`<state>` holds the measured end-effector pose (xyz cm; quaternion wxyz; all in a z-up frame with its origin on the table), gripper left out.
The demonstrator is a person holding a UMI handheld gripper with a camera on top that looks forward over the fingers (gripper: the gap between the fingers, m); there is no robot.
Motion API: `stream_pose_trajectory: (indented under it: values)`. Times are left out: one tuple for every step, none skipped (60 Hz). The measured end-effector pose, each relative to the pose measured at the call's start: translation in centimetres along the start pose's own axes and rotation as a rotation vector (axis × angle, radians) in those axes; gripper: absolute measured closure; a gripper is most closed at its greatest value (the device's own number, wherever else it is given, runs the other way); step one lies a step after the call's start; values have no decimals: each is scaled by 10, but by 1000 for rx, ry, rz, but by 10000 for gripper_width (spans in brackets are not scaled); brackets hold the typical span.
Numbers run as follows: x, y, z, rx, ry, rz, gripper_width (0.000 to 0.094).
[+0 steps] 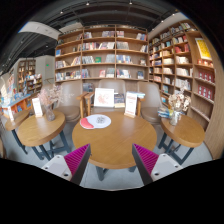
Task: Arrange mouse
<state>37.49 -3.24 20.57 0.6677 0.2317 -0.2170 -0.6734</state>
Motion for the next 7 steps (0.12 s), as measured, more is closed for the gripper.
stream_pose_trajectory:
  values:
    - [-2, 1, -1, -2, -3, -6, 78]
    - [-4, 3, -1, -4, -5, -13, 78]
    - [-6, 4, -2, -6, -8, -18, 78]
    - [-7, 6, -2, -9, -9, -22, 80]
    - [-8, 7, -3, -11, -10, -25, 81]
    - [-10, 7, -4, -12, -10, -25, 80]
    - [-11, 7, -5, -12, -10, -24, 81]
Point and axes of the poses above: the point between the fingertips, and its own axes, seen from behind it with the camera up: x to the left, z up, y backward, against the way the camera looks, the point moved 3 cm from there along y, backward, against the way the camera looks, and after that the axes turned 13 degrees about x, right-handed, at the moved point
